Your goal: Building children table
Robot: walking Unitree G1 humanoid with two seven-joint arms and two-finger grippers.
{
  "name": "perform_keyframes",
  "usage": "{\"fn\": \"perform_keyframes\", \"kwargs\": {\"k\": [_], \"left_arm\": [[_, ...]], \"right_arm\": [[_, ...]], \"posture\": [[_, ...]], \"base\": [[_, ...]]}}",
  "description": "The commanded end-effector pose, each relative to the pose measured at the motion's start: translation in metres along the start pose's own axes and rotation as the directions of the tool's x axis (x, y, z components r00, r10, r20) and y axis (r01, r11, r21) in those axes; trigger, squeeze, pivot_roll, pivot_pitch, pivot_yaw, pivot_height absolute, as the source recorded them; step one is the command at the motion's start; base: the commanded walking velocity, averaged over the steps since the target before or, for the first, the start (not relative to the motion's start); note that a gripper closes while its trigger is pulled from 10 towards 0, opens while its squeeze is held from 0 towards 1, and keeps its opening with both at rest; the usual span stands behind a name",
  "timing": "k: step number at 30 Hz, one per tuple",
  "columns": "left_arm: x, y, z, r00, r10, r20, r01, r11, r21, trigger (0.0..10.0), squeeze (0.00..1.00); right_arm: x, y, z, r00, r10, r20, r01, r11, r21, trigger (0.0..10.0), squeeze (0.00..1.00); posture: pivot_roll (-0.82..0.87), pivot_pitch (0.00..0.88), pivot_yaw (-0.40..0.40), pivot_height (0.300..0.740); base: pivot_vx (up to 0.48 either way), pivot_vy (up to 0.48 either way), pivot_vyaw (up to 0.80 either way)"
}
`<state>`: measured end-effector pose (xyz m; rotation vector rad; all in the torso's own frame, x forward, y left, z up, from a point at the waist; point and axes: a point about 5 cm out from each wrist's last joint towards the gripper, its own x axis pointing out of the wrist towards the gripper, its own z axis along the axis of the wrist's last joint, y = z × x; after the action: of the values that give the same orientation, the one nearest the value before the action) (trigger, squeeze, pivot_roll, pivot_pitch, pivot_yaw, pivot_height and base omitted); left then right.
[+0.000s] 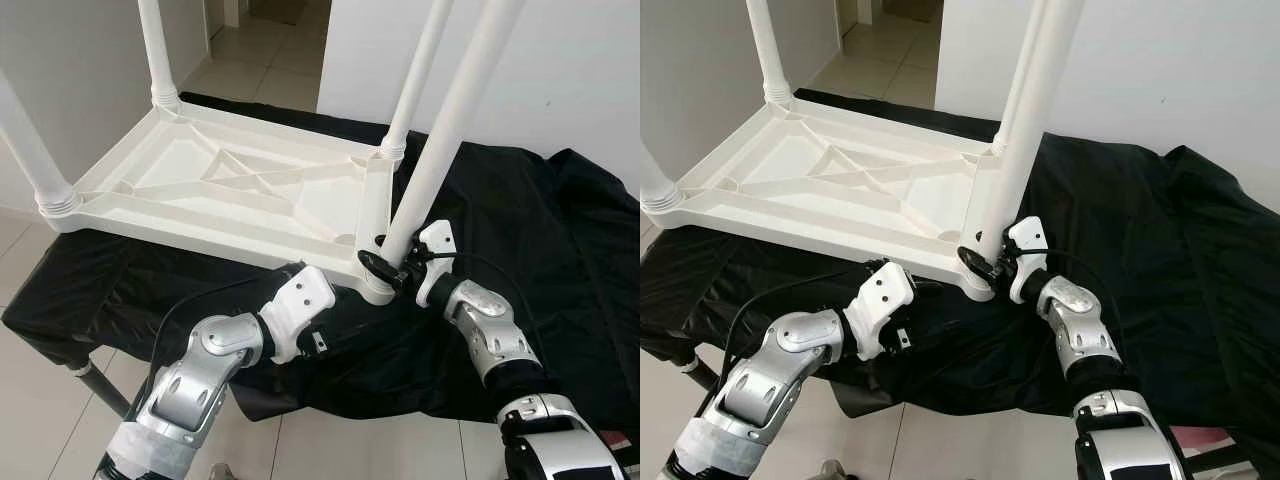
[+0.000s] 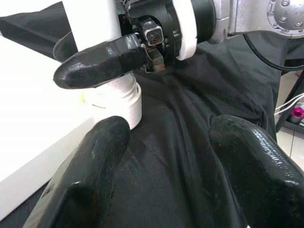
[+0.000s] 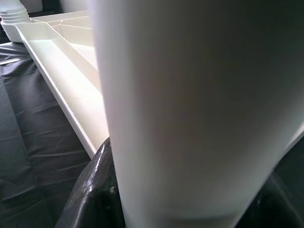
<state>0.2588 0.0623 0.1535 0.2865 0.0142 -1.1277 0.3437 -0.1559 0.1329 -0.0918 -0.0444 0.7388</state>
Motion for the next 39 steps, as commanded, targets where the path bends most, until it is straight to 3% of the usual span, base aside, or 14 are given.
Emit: {"fn": "perform_keyframes", "kwargs": {"k": [1, 2, 3, 4, 5, 12, 16, 23, 24, 28, 33, 34, 36, 39], "left_arm": [[0.001, 0.003, 0.001, 0.998, 0.066, -0.007, -0.066, 0.998, 0.003, 10.0, 0.00], [0.001, 0.003, 0.000, 0.998, 0.065, -0.007, -0.065, 0.998, 0.001, 10.0, 0.00], [0.001, 0.003, 0.000, 0.998, 0.065, -0.007, -0.065, 0.998, 0.001, 10.0, 0.00], [0.001, 0.002, 0.000, 0.998, 0.064, -0.008, -0.064, 0.998, 0.000, 10.0, 0.00], [0.001, 0.002, 0.000, 0.998, 0.061, -0.008, -0.061, 0.998, 0.000, 10.0, 0.00], [0.003, 0.000, 0.000, 0.999, 0.050, -0.006, -0.050, 0.999, -0.002, 10.0, 0.00], [0.003, -0.002, -0.001, 0.999, 0.040, -0.008, -0.040, 0.999, -0.002, 10.0, 0.00], [0.003, -0.002, -0.001, 1.000, 0.029, -0.011, -0.029, 1.000, -0.001, 10.0, 0.00], [0.004, -0.003, -0.002, 1.000, 0.019, -0.012, -0.019, 1.000, -0.001, 10.0, 0.00], [0.004, -0.004, -0.002, 1.000, 0.014, -0.012, -0.014, 1.000, 0.000, 10.0, 0.00], [0.005, -0.004, -0.002, 1.000, 0.007, -0.012, -0.007, 1.000, 0.001, 10.0, 0.00], [0.005, -0.004, -0.002, 1.000, 0.007, -0.012, -0.007, 1.000, 0.001, 10.0, 0.00], [0.005, -0.004, -0.002, 1.000, 0.006, -0.013, -0.006, 1.000, 0.002, 10.0, 0.00], [0.004, -0.005, -0.002, 1.000, 0.004, -0.013, -0.004, 1.000, 0.001, 10.0, 0.00]], "right_arm": [[-0.001, 0.001, -0.007, 0.999, 0.021, -0.048, -0.021, 1.000, -0.013, 0.0, 0.00], [-0.002, -0.001, -0.008, 0.999, 0.015, -0.047, -0.015, 1.000, 0.000, 1.9, 0.00], [-0.002, -0.001, -0.008, 0.999, 0.015, -0.047, -0.015, 1.000, 0.000, 1.9, 0.00], [-0.002, -0.001, -0.008, 0.999, 0.012, -0.044, -0.012, 1.000, 0.006, 5.4, 0.00], [-0.002, -0.001, -0.009, 0.999, 0.010, -0.039, -0.009, 1.000, 0.016, 10.0, 0.00], [-0.004, -0.002, -0.011, 0.998, -0.039, -0.044, 0.039, 0.999, 0.012, 10.0, 0.00], [-0.008, -0.006, -0.019, 0.978, -0.178, -0.105, 0.175, 0.984, -0.041, 10.0, 0.00], [-0.011, 0.008, -0.024, 0.942, -0.314, -0.117, 0.321, 0.946, 0.037, 10.0, 0.00], [-0.011, 0.014, -0.025, 0.909, -0.396, -0.127, 0.406, 0.911, 0.066, 10.0, 0.00], [-0.011, 0.019, -0.024, 0.881, -0.457, -0.124, 0.468, 0.880, 0.079, 10.0, 0.00], [-0.016, 0.035, -0.023, 0.717, -0.681, -0.150, 0.695, 0.715, 0.079, 10.0, 0.00], [-0.016, 0.035, -0.023, 0.717, -0.681, -0.150, 0.695, 0.715, 0.079, 10.0, 0.00], [-0.016, 0.046, -0.023, 0.658, -0.735, -0.163, 0.752, 0.654, 0.086, 10.0, 0.00], [-0.011, 0.057, -0.024, 0.668, -0.722, -0.181, 0.743, 0.660, 0.114, 10.0, 0.00]], "posture": [[0.07, 0.032, -0.112, 0.740], [0.07, 0.030, -0.113, 0.740], [0.07, 0.030, -0.113, 0.740], [0.07, 0.030, -0.114, 0.740], [0.07, 0.032, -0.112, 0.740], [0.06, 0.030, -0.111, 0.740], [0.05, 0.024, -0.109, 0.740], [0.05, 0.018, -0.100, 0.740], [0.05, 0.017, -0.099, 0.740], [0.04, 0.013, -0.096, 0.740], [0.04, 0.005, -0.102, 0.740], [0.04, 0.005, -0.102, 0.740], [0.04, 0.005, -0.102, 0.740], [0.05, 0.004, -0.104, 0.740]], "base": [[0.000, 0.000, 0.00], [0.000, 0.000, 0.00], [0.000, 0.000, 0.00], [0.000, 0.000, 0.00], [0.000, 0.000, 0.00], [0.000, 0.000, 0.00], [0.000, 0.000, 0.00], [0.000, 0.000, 0.00], [0.000, 0.000, 0.00], [0.000, 0.000, 0.00], [0.000, 0.000, 0.00], [0.000, 0.000, 0.00], [0.000, 0.000, 0.00], [0.000, 0.000, 0.00]]}}
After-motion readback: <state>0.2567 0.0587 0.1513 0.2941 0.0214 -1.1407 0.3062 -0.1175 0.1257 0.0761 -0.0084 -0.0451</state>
